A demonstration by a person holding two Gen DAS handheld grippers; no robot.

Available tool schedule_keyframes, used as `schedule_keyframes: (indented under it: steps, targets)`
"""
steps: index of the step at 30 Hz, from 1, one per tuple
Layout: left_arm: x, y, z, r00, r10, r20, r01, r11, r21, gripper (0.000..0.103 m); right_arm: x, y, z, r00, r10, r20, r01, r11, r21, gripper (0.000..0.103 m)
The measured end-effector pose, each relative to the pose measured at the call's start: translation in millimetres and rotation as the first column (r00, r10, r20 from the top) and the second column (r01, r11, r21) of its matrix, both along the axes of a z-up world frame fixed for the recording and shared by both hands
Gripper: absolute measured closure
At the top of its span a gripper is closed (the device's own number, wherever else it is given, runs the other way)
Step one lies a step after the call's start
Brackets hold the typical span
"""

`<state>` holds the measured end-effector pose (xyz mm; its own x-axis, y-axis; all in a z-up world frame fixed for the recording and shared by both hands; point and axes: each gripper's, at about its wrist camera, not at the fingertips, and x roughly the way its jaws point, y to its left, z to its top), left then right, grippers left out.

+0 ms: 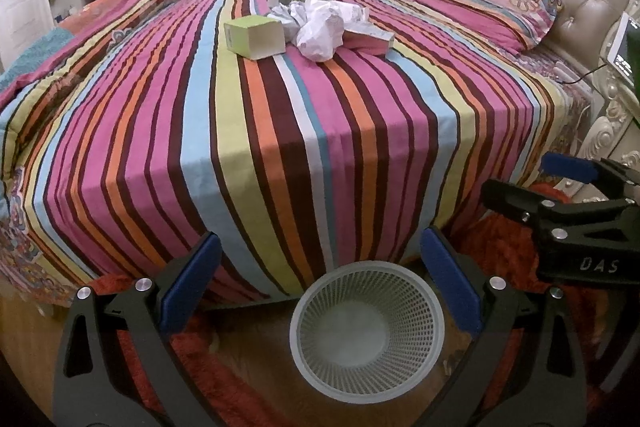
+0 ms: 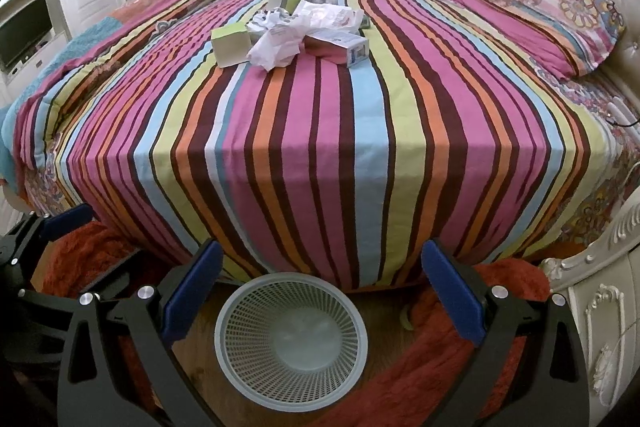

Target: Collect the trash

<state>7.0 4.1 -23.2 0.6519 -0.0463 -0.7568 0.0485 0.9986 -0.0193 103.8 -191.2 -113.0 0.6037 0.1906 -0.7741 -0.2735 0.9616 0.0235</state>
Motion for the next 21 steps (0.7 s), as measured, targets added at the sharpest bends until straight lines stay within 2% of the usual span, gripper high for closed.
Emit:
schedule_keyframes:
  steps: [10, 16, 21]
  targets:
    - [14, 13, -14, 0.997, 0.032, -0.067, -0.035, 0.999, -0.039, 0.006, 9, -6, -7, 0.999, -0.031, -0.039, 0.031, 0.999, 0.016, 0.007]
    - [20, 39, -9, 0.991, 0.123, -0.052, -0.128, 0.986, -0.107, 0.006, 18, -8, -11, 0.999, -0.021, -0.040, 0.021, 1.000, 0.006, 0.007]
    - [42, 64, 3, 0.977, 0.209, -0.043, -0.213, 0.961, -0.178, 0.006, 35, -6, -10, 1.000, -0.002, -0.022, 0.002, 1.000, 0.008, 0.008]
